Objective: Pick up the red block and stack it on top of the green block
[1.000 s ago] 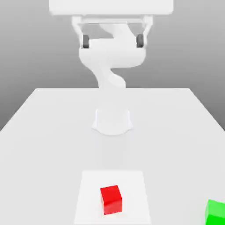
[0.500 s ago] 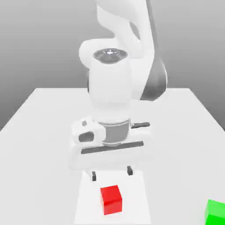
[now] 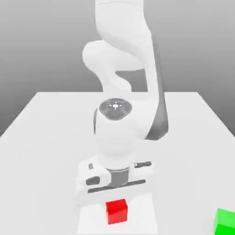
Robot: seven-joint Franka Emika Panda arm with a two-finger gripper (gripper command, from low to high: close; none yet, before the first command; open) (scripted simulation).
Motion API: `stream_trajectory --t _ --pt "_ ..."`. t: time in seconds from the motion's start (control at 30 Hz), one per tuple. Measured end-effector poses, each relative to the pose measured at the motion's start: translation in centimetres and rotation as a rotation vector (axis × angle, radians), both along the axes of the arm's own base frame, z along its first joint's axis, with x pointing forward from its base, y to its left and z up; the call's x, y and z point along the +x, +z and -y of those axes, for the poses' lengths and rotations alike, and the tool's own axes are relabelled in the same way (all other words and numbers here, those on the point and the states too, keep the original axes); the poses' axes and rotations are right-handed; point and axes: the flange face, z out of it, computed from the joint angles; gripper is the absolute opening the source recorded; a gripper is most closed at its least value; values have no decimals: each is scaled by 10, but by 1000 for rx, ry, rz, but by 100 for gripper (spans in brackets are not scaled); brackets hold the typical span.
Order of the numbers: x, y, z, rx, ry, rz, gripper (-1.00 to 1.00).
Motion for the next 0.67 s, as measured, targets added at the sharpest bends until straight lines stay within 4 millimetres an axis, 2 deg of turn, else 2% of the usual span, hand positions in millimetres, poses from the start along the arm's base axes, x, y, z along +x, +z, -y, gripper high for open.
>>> stream_trajectory --t 0.07,0.13,0.27,0.4,0.43,0.47,0.53,0.57,0.67 --pt "-1 23 0 1 1 0 -100" --pt "13 34 -30 0 108 -1 -100" --pt "38 49 -125 -3 410 -2 -100" --pt "42 62 -224 0 701 -2 -100" --pt "40 62 -249 1 771 -2 -100" --pt "39 53 -263 1 812 -2 -100" --pt "38 26 -274 2 842 -2 -100" --pt "38 13 -276 1 847 -1 100" --pt "38 13 -276 1 847 -1 100"
